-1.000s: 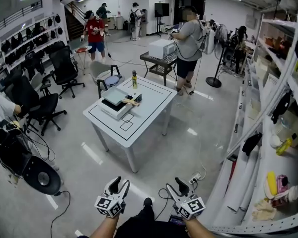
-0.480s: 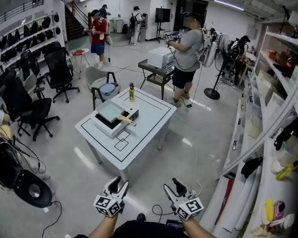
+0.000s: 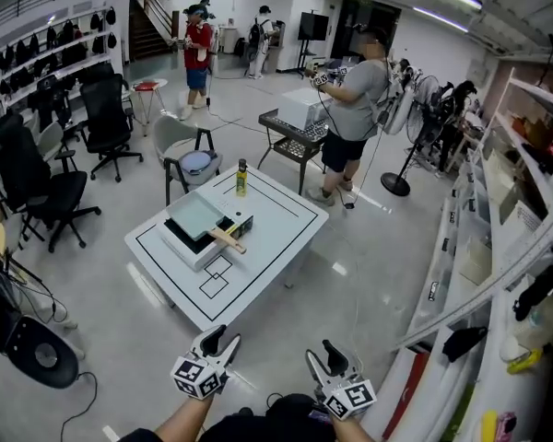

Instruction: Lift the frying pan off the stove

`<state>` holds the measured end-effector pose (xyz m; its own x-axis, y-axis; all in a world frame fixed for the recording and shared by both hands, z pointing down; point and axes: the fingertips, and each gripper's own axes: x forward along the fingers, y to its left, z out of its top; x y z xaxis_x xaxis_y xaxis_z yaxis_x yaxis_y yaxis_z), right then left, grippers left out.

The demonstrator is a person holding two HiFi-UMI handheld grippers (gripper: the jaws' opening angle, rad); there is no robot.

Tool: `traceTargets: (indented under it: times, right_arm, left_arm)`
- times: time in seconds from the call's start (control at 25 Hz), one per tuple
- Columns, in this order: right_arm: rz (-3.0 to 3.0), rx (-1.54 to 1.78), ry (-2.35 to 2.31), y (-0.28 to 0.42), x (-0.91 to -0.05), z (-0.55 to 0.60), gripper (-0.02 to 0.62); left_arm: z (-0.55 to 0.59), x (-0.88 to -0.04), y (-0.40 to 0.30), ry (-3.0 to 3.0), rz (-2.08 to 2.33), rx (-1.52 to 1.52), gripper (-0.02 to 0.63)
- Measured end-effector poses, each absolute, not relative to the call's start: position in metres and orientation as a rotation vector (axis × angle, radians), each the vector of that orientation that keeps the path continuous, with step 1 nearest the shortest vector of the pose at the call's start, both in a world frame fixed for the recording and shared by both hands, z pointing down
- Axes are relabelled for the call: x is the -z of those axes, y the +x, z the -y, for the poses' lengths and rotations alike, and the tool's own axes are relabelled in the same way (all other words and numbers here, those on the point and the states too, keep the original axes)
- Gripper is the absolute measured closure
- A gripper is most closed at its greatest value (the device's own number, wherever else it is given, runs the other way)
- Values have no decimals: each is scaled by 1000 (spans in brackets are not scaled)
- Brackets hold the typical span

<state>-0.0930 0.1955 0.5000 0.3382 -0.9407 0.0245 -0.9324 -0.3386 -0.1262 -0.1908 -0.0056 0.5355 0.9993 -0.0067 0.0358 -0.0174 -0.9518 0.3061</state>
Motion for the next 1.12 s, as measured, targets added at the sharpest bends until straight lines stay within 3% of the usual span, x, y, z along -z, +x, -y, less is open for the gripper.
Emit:
traceTargets:
  times: [0.72,1.12]
  right_arm:
    - [-2027,123,-2188,142,-480,-126,385]
    - [-2159,193,-2023,207,-494,-94,385]
  left_arm:
    - [43,-504,-13,2819,373,-29,422]
    - [66,-499,10,2753,596,8,422]
